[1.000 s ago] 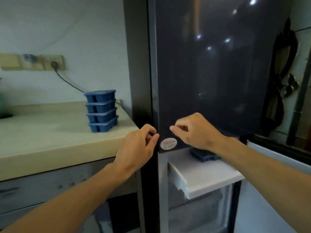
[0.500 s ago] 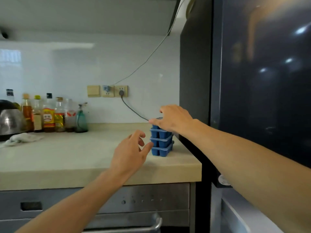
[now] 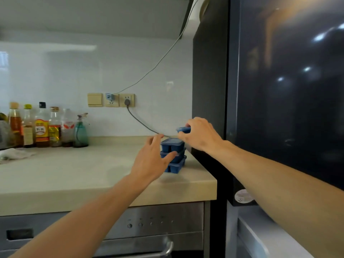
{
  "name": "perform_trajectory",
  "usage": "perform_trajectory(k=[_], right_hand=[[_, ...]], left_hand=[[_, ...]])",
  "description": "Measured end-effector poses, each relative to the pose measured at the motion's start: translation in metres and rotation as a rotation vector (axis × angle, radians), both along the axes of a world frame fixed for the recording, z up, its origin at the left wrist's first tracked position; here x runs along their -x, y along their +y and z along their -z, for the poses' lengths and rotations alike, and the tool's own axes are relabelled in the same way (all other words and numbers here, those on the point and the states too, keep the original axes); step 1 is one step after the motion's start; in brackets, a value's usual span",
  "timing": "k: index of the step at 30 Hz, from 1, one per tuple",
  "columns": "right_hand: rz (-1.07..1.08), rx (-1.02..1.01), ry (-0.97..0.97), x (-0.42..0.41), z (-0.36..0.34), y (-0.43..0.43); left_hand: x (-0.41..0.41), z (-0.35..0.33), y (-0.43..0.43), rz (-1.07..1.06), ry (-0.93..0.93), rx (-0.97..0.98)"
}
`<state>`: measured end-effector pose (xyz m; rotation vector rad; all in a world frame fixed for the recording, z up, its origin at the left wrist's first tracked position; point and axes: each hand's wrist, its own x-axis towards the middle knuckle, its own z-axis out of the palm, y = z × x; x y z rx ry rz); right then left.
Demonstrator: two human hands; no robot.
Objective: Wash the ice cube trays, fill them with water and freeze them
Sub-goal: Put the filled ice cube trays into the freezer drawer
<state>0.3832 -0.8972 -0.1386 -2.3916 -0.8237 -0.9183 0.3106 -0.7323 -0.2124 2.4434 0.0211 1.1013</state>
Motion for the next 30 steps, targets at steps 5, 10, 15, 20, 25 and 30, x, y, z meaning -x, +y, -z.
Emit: perform_trajectory(k=[5, 10, 15, 20, 25, 30], right_hand=[[-0.059, -0.086, 0.011, 0.015, 0.009, -0.049], [-0.125, -0.129, -0.021, 0.038, 0.019, -0.091], [-0.163, -0.17, -0.088, 0.057, 0.038, -0.14], [-0.104, -0.206, -0.189, 0.076, 0.07, -0.194], [0.036, -0.147, -0.092, 0.084, 0.115, -0.246], [0.144, -0.083, 0.099, 0.075, 0.164, -0.291]], left_hand=[[-0.022, -0.011, -0.018, 0.001, 0.031, -0.016], [-0.028, -0.015, -0.028, -0.014, -0.005, -0.049], [-0.008, -0.011, -0.05, 0.058, -0.154, -0.051], [0.028, 0.003, -0.1, 0.217, -0.285, -0.123], [0.054, 0.034, -0.152, 0.335, -0.287, -0.161], [0.055, 0.078, -0.192, 0.46, -0.131, -0.209]])
